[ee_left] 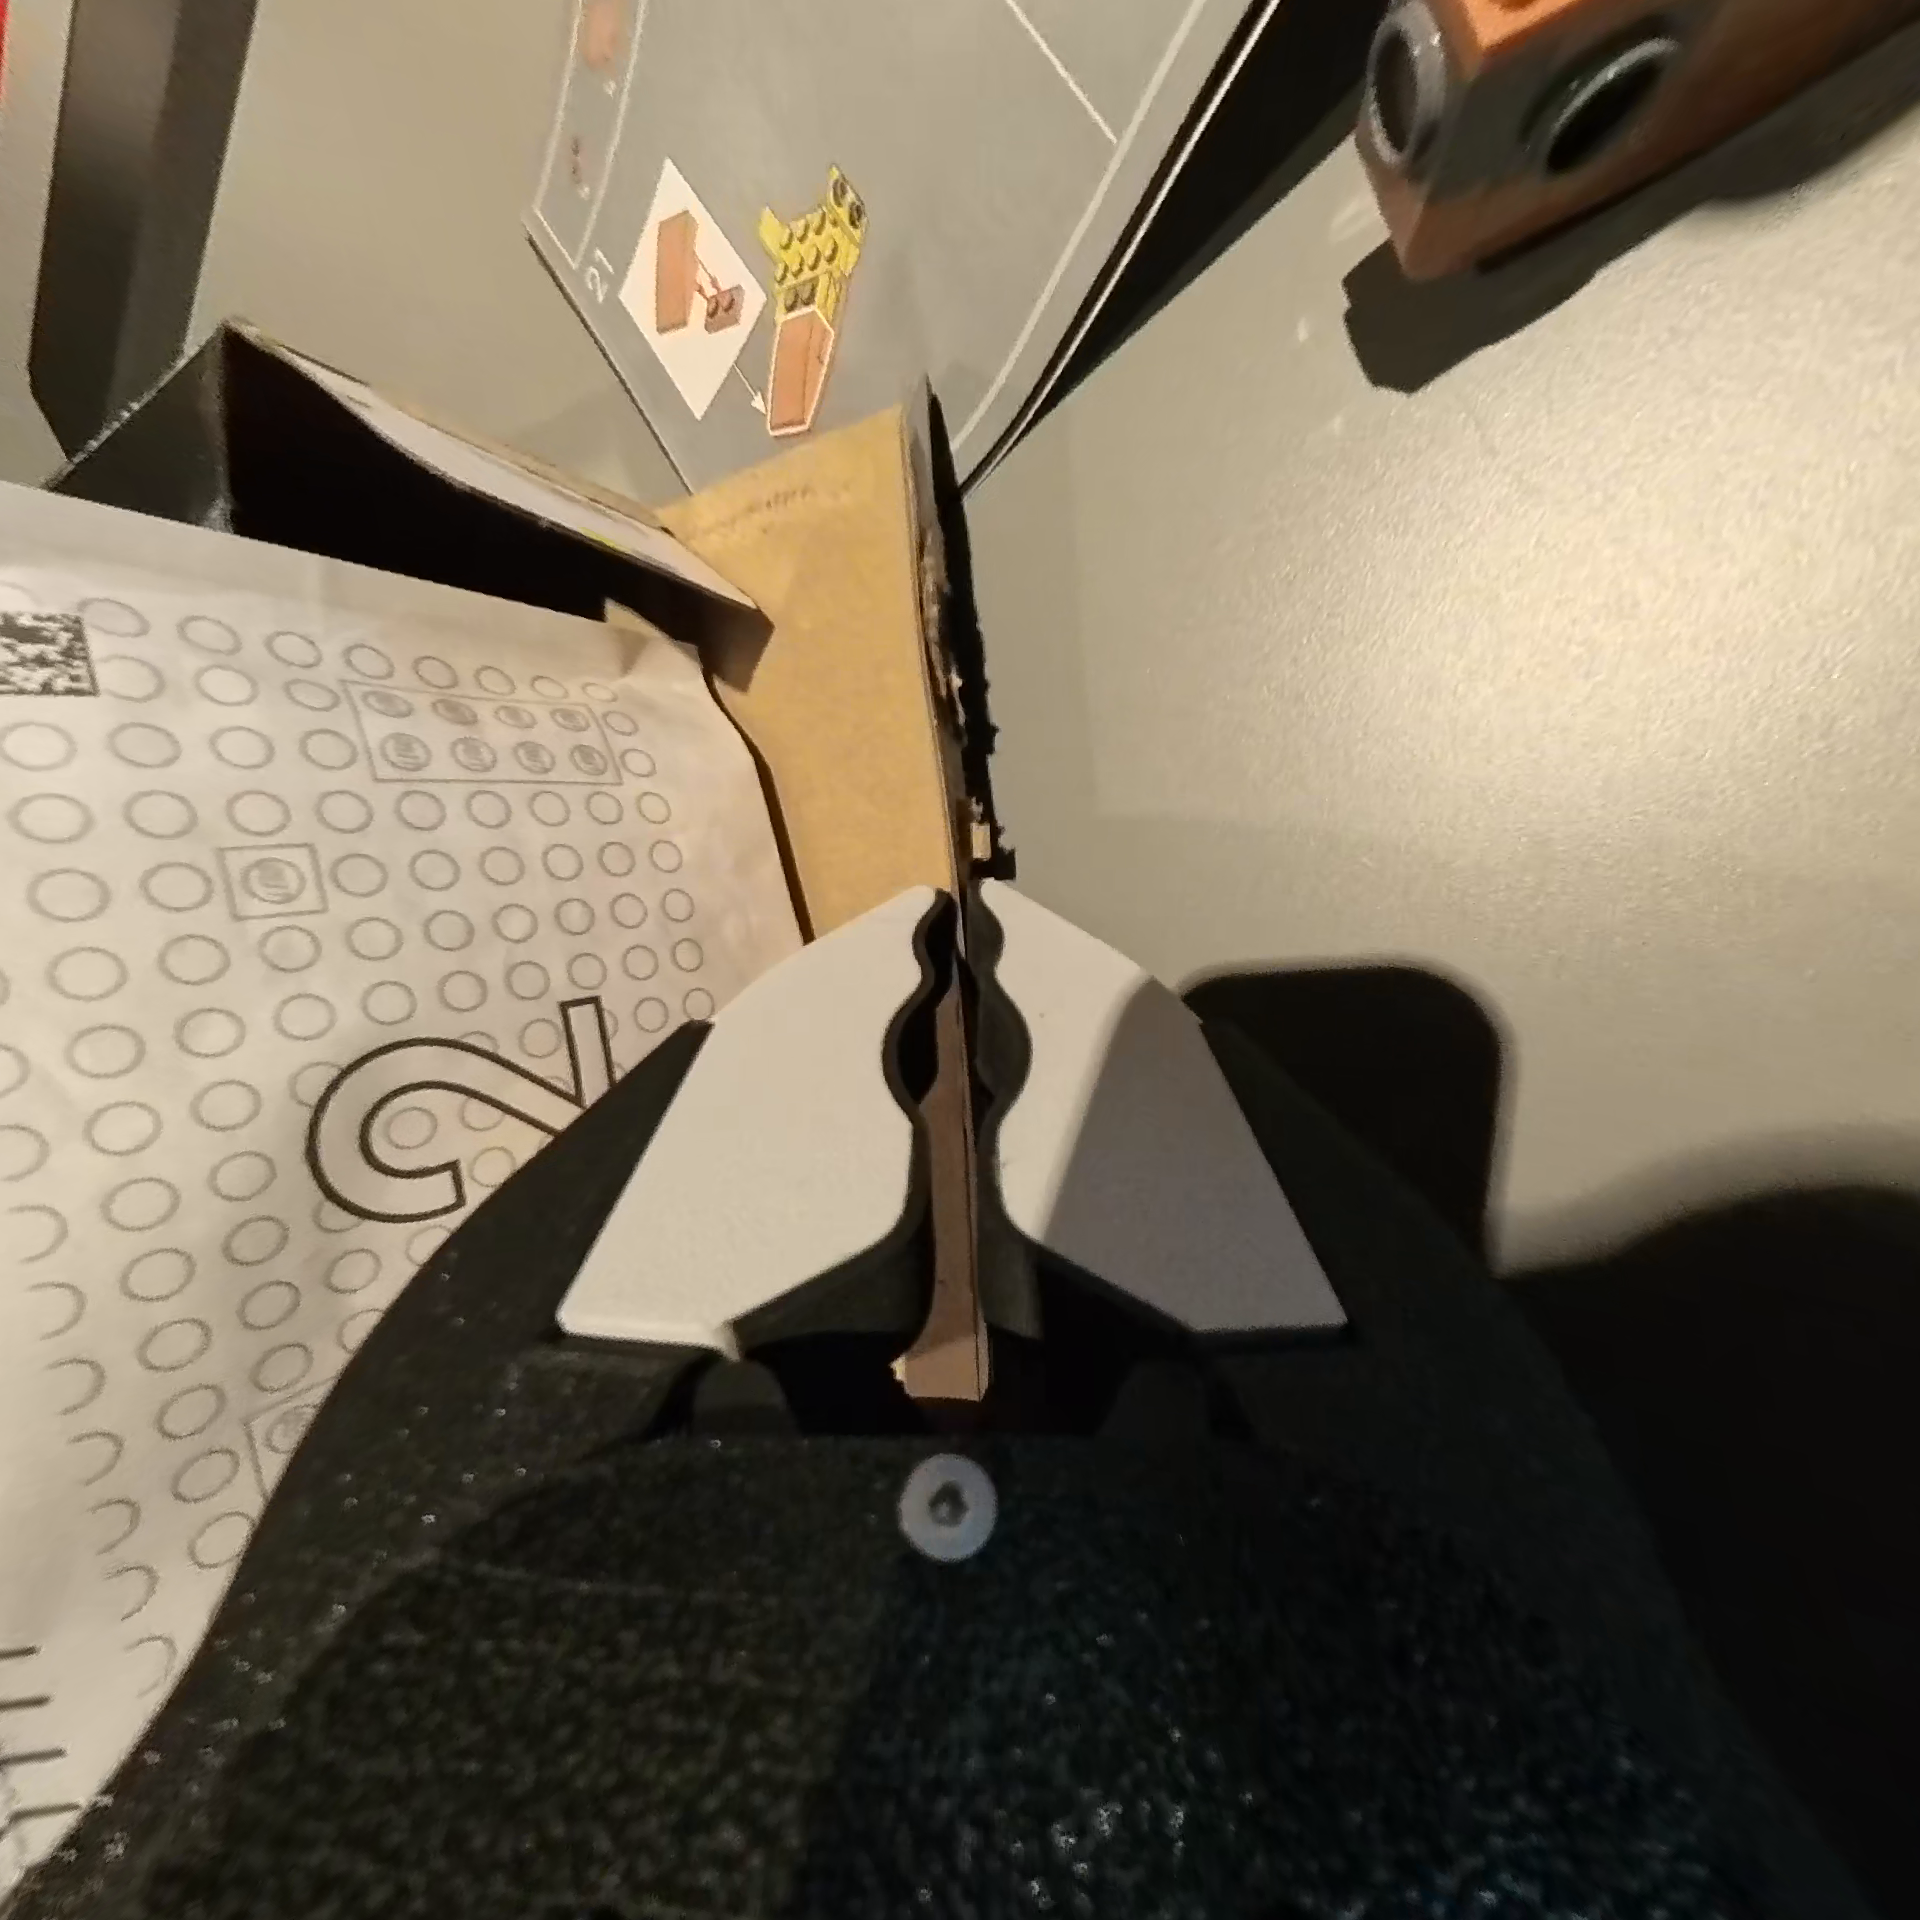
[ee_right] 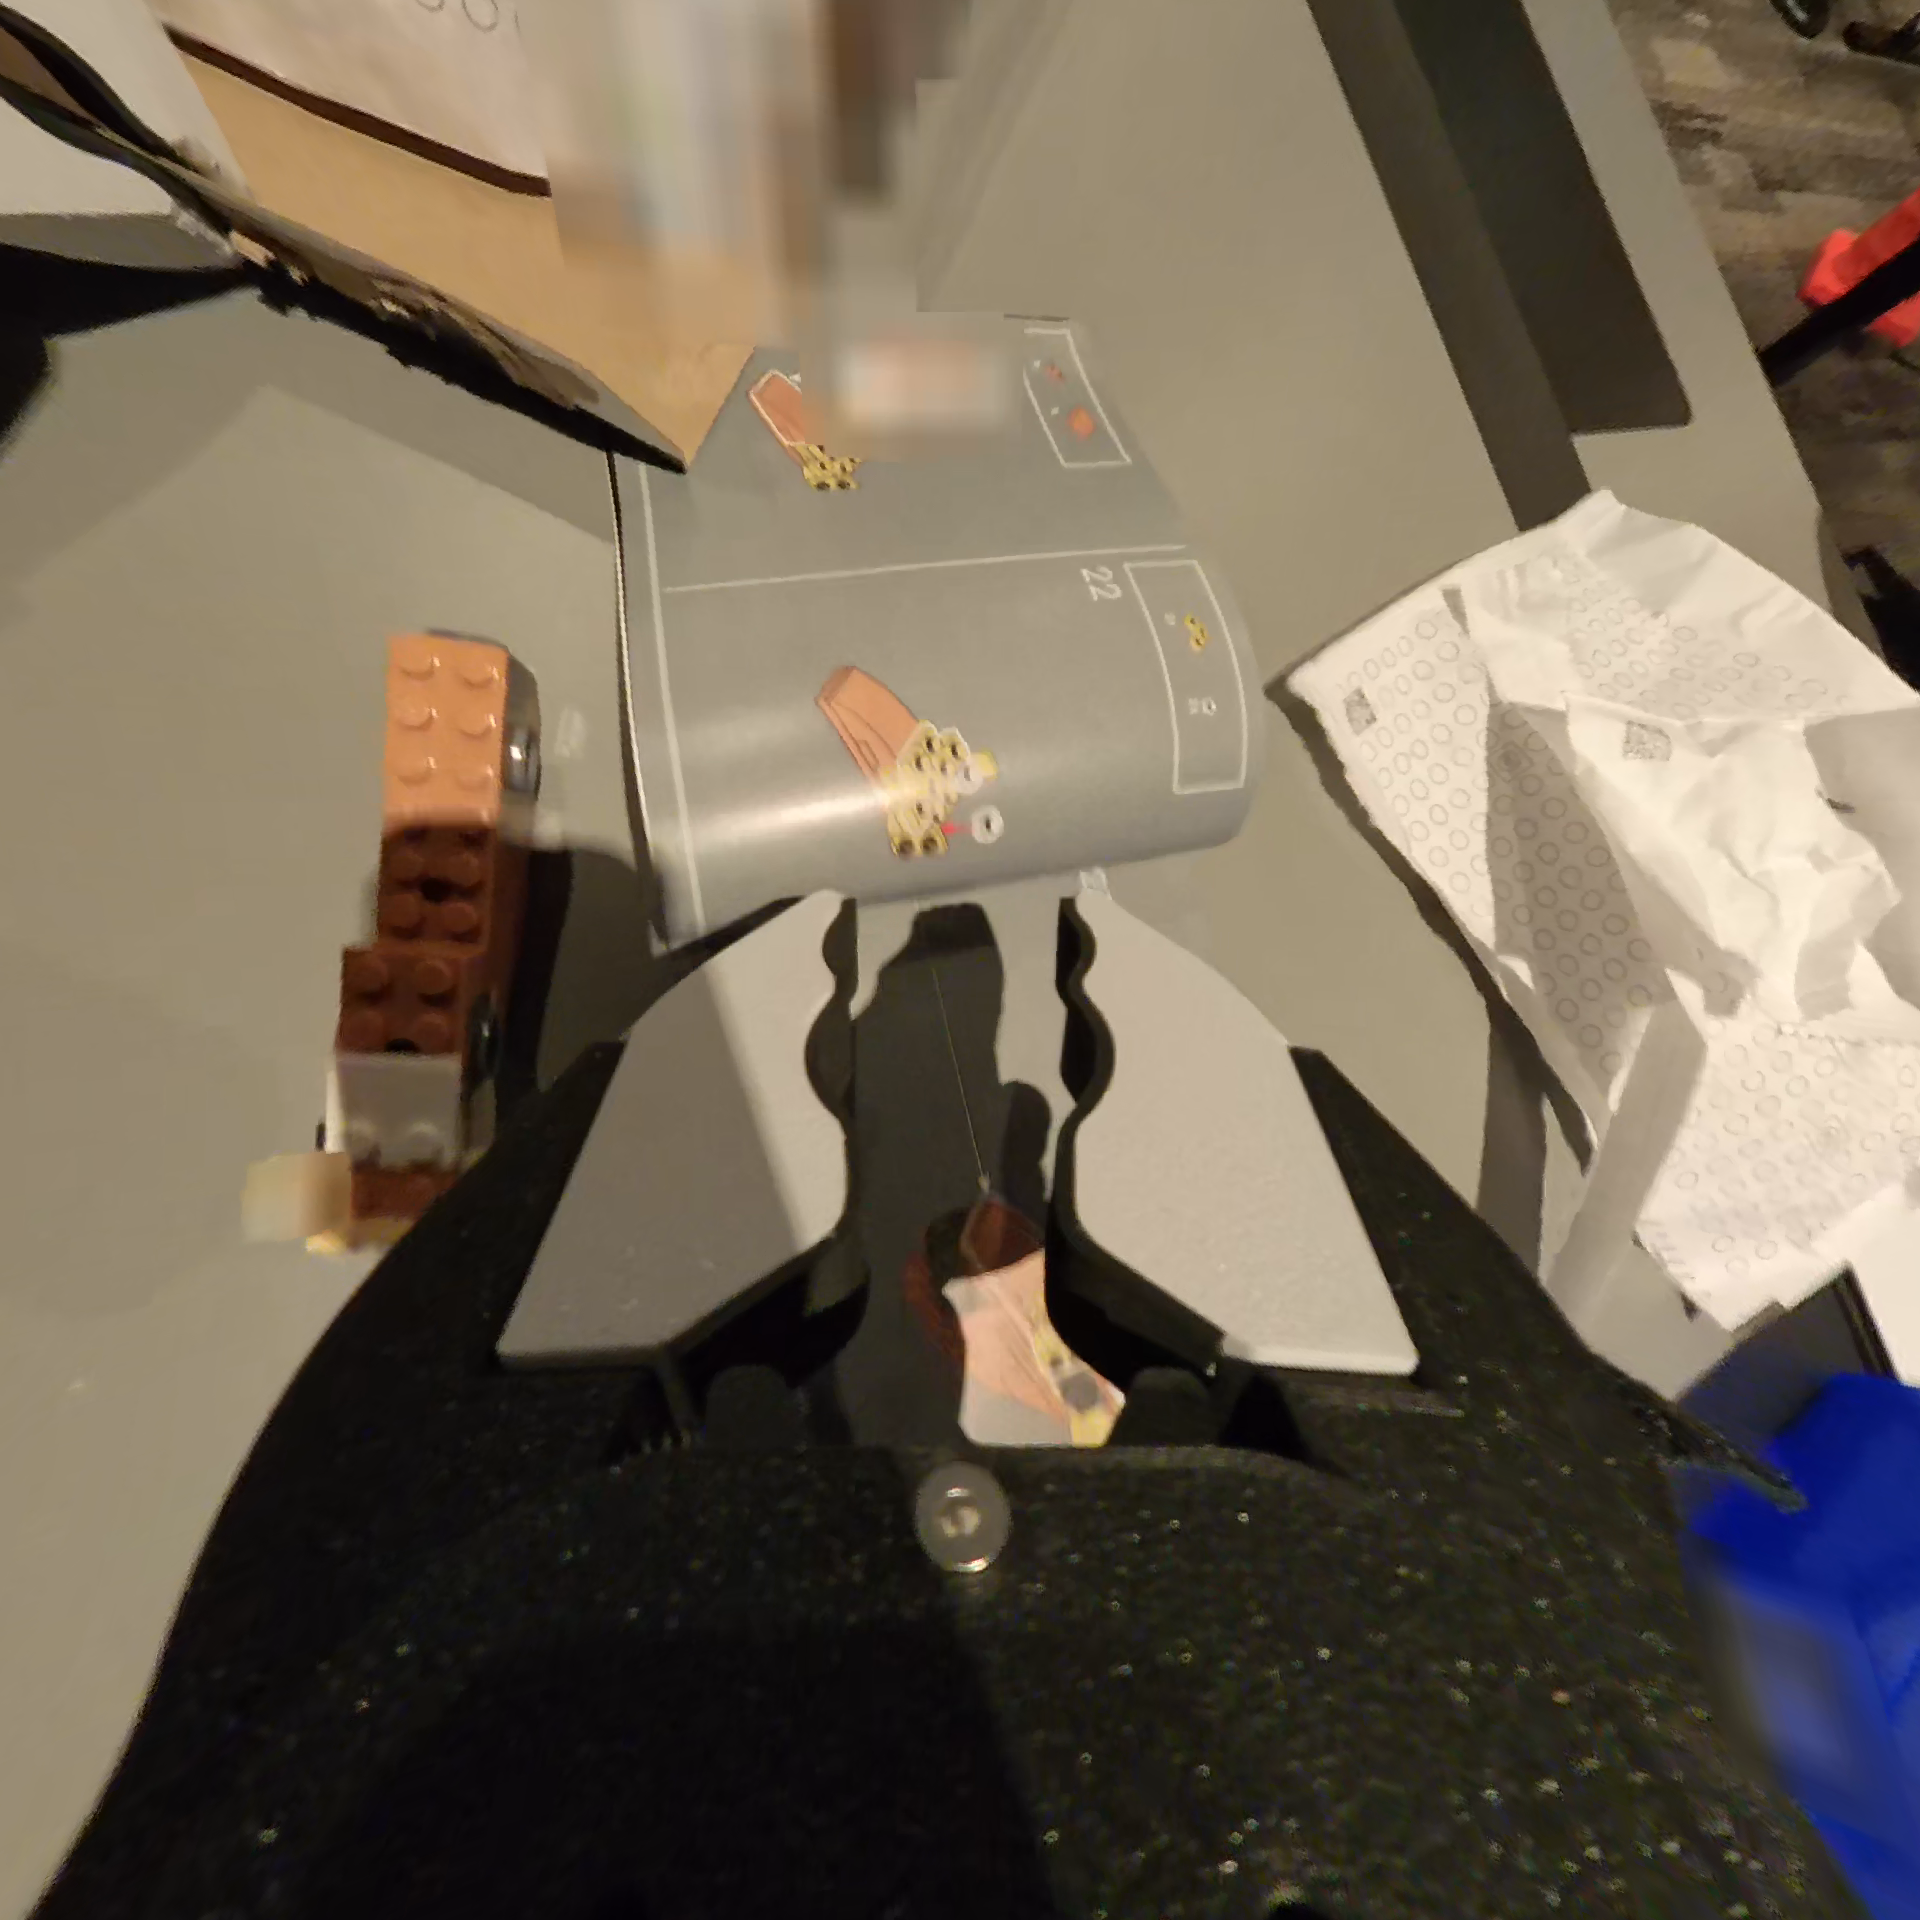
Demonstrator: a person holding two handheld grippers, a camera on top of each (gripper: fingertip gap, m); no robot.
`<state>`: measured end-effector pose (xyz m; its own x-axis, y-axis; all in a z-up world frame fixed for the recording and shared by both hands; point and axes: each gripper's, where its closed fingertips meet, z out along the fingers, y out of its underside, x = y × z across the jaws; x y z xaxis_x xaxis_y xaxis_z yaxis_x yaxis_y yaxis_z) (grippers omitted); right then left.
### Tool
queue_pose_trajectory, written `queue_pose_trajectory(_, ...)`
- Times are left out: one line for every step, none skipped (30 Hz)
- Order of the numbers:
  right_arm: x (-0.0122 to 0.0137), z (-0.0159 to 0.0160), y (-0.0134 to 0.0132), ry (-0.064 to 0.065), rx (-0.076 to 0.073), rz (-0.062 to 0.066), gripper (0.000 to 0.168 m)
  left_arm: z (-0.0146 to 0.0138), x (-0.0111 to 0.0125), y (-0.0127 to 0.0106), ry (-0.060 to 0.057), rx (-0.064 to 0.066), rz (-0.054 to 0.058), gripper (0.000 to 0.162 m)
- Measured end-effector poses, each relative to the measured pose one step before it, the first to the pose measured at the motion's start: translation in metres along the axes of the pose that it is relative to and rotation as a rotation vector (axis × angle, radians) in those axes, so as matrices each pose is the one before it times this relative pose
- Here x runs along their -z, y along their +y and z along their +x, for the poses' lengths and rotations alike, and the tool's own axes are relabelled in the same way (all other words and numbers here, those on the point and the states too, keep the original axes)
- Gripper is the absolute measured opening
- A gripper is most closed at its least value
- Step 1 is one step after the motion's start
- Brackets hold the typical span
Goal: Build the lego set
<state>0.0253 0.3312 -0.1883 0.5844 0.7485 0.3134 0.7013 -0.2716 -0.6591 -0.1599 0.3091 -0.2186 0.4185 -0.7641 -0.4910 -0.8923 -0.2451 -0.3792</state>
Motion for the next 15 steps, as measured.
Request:
queue_pose_trajectory(0.0031,0.00099,0.00337,0.0062,-0.004,-0.0042,0.037,0.0,0.00008,-0.00003,0.0002,0.0004,-0.0001,0.001)
queue_pose_trajectory(0.00357,0.00015,0.00447,0.0038,-0.0003,-0.0082,0.037,-0.00006,0.00004,-0.00003,0.0001,0.0007,-0.0003,0.001)
queue_pose_trajectory(0.00369,-0.00055,0.00549,0.0019,0.0061,-0.0125,0.037,-0.00005,0.00007,-0.00003,0.0001,0.0003,-0.0009,0.001)
queue_pose_trajectory(0.00357,-0.00104,0.00701,0.0004,0.0113,-0.0195,0.037,-0.00011,0.00003,-0.00007,0.0001,-0.0002,-0.0015,0.001)
queue_pose_trajectory(0.00309,-0.00101,0.00784,0.0012,0.0141,-0.0254,0.038,-0.00008,0.00019,-0.00005,0.0001,0.0,-0.0017,0.001)
queue_pose_trajectory(0.00279,-0.00068,0.00772,0.0041,0.0163,-0.0261,0.038,-0.00005,0.00007,-0.00006,0.0004,-0.0003,-0.0023,0.001)
queue_pose_trajectory(0.0024,-0.00035,0.00741,0.005,0.0177,-0.025,0.038,0.00005,-0.00008,-0.00004,0.0004,-0.0009,-0.0025,0.001)
queue_pose_trajectory(0.00184,-0.0006,0.00683,0.0028,0.017,-0.0243,0.038,-0.00004,0.00005,-0.00024,-0.0003,-0.0007,-0.0014,0.001)
queue_pose_trajectory(0.0012,-0.00117,0.0061,-0.0034,0.0149,-0.0222,0.038,0.00009,0.00001,-0.00025,-0.0002,-0.0007,-0.0024,0.001)
queue_pose_trajectory(0.00057,-0.00212,0.00532,-0.0112,0.0134,-0.0185,0.038,0.00001,-0.0001,-0.00005,0.0003,-0.0008,-0.0034,0.001)
queue_pose_trajectory(-0.0001,-0.00229,0.00446,-0.0141,0.0095,-0.0148,0.038,0.00015,-0.00006,-0.00031,0.0004,-0.0001,-0.0021,0.001)
queue_pose_trajectory(-0.00005,-0.00164,0.0023,-0.0116,0.0013,-0.003,0.036,0.00013,-0.00007,-0.0004,-0.0002,0.0002,-0.0022,0.001)
queue_pose_trajectory(0.0001,-0.0006,0.00101,-0.0102,-0.0053,0.0015,0.036,0.00017,0.00005,-0.0005,-0.0001,-0.0004,-0.0021,0.001)
queue_pose_trajectory(0.00012,0.00004,0.00092,-0.0083,-0.0055,-0.0019,0.036,0.00038,0.00002,-0.00047,0.0002,0.0003,-0.0019,0.001)
queue_pose_trajectory(0.00011,0.00054,0.00076,-0.0054,-0.0014,-0.0041,0.036,0.00025,0.00012,-0.00038,0.0,0.0006,-0.0031,0.001)
